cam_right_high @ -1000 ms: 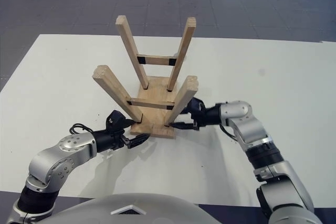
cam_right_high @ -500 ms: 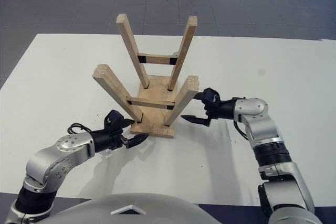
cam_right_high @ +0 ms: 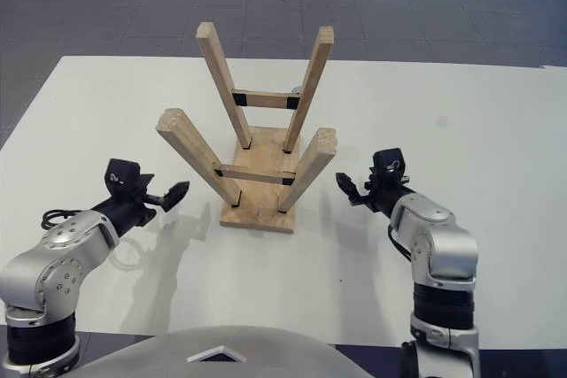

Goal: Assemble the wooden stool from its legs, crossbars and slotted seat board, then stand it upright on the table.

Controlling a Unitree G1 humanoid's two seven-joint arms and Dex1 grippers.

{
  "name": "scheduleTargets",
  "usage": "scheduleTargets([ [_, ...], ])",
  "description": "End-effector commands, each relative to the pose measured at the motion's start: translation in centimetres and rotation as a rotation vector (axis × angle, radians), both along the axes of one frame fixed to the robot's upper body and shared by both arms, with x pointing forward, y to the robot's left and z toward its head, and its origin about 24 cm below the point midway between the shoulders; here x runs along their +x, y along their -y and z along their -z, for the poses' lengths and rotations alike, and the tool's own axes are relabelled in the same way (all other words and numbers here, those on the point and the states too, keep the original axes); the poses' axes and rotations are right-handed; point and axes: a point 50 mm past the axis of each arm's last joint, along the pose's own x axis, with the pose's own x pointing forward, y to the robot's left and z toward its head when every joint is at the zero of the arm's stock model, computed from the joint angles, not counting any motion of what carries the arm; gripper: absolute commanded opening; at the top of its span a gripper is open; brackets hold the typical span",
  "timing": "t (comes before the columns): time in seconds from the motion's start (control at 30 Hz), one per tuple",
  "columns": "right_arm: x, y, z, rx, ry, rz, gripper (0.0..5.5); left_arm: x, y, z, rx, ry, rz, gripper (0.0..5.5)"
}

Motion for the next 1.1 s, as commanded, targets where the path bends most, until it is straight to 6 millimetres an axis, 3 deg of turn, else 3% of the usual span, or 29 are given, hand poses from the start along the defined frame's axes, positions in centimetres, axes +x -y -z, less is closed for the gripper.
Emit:
scheduleTargets([
  [0.03,-1.1,-3.3,-2.1,0.051,-0.016,-0.014,4.38,1.2,3.0,-3.0,-0.112,0.113,-0.024,4.47],
  [0.17,-1.4,-4.8,-2.8,0.056,-0.027,-0.029,4.38,1.6,5.9,-4.7,-0.200,0.155,0.063,4.47],
  [0.27,-1.2,-4.4,-3.0,0.010,-0.018,-0.004,4.38,1.5,6.0,-4.7,-0.193,0.141,0.059,4.47],
  [0.37,-0.7,-1.1,-2.6,-0.175,-0.017,0.116,4.38,1.3,3.2,-3.4,-0.108,0.092,-0.080,4.47],
  [0.47,-0.7,2.5,-2.6,-0.290,-0.015,0.224,4.38,0.0,-1.7,-1.1,0.081,-0.024,-0.358,4.47],
  [0.57,-0.4,4.1,-3.1,-0.312,0.008,0.269,4.38,-1.4,-2.8,-0.7,0.146,-0.072,-0.424,4.47],
  [0.63,-0.1,2.3,-3.7,-0.240,0.031,0.196,4.38,-1.7,-1.1,-1.0,0.113,-0.074,-0.346,4.47],
  [0.73,-1.7,-5.4,-5.3,-0.072,0.072,-0.203,4.38,-1.4,4.6,-3.0,-0.039,0.000,-0.038,4.47],
  [0.8,-3.7,-8.5,-5.8,-0.014,0.042,-0.425,4.38,-1.5,8.0,-4.9,-0.137,0.077,0.131,4.47],
  [0.9,-3.9,-8.2,-5.2,-0.065,-0.006,-0.430,4.38,-1.7,9.5,-5.5,-0.162,0.085,0.181,4.47],
  [1.1,-2.4,-6.4,-5.7,-0.129,0.031,-0.314,4.38,-1.7,7.8,-4.0,-0.056,0.002,0.130,4.47],
])
